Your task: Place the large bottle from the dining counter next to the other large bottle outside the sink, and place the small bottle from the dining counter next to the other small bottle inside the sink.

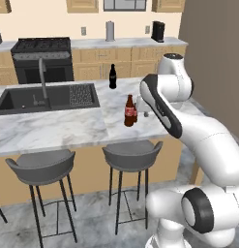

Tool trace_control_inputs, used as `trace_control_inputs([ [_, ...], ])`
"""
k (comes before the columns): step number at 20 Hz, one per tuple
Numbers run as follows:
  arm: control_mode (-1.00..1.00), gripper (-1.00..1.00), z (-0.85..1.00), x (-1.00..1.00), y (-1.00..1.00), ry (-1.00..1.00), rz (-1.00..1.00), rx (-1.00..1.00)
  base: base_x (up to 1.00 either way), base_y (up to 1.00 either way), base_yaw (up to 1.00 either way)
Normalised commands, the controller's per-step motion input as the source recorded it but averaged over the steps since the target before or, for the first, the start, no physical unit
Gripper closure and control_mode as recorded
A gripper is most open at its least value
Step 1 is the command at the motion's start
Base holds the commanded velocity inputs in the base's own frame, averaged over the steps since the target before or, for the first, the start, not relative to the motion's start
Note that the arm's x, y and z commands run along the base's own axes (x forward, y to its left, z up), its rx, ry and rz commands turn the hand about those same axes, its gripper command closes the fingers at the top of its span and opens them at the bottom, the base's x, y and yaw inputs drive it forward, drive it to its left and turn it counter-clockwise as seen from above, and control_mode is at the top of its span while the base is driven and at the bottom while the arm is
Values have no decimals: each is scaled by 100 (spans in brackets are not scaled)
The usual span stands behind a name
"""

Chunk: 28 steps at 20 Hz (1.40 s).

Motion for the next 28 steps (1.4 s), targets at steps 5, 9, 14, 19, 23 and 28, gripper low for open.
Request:
trace_control_inputs([
  [5,100,-100,0,0,0,0,0,0,100,4,0],
  [9,100,-100,0,0,0,0,0,0,79,6,0],
  [14,100,-100,0,0,0,0,0,0,9,0,0],
  [19,100,-100,0,0,0,0,0,0,0,0,0],
  [23,100,-100,0,0,0,0,0,0,0,0,0],
  [28,-100,-100,0,1,0,0,0,0,0,0,0],
])
